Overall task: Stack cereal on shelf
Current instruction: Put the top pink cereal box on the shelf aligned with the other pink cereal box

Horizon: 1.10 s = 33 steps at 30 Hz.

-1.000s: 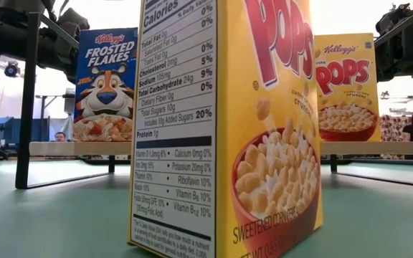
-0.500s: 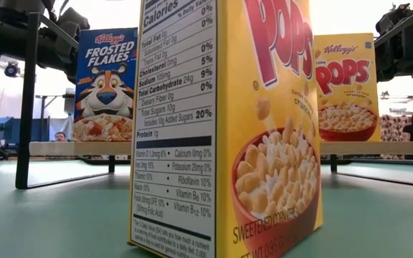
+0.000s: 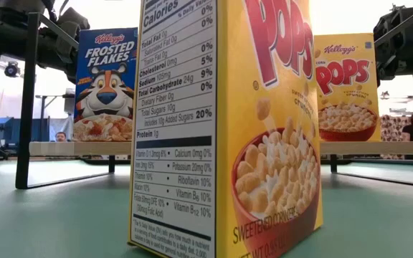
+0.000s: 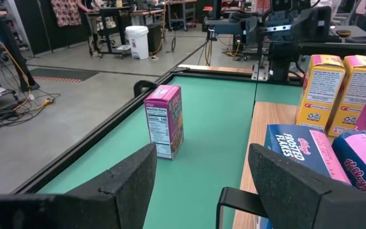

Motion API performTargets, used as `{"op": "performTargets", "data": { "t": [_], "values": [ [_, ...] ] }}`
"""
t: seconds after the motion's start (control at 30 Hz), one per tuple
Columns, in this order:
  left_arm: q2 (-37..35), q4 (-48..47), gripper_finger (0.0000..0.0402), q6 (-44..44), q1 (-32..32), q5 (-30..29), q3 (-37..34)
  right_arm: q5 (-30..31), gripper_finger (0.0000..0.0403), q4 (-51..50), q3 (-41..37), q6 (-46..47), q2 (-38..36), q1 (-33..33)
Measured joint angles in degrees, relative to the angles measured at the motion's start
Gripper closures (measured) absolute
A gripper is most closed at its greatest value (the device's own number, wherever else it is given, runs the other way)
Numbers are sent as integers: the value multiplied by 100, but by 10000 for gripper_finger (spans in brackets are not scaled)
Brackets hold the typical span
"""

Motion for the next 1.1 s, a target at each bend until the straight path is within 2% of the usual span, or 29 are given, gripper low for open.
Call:
{"op": "performTargets", "data": {
  "t": [0.2,0.27,0.43,0.6,0.7,0.83,0.87,1.1],
  "values": [
    [0,24,168,0,0,0,0,13,33,289,0,758,0,0],
    [0,35,168,0,0,0,1,67,33,360,2,658,0,0],
    [7,42,168,-2,0,0,2,763,33,352,196,254,4,0],
    [9,44,168,-1,0,-2,2,1096,32,262,530,-129,131,1],
    [13,56,168,-2,0,-2,4,1979,32,263,722,-207,321,2],
    [28,61,168,-2,0,-2,7,3626,32,291,908,95,708,-4],
    [28,61,168,-2,0,-1,7,3812,32,280,943,108,828,-7],
    [70,67,168,-2,0,-2,7,3505,32,231,1663,40,2047,0]
  ]
}}
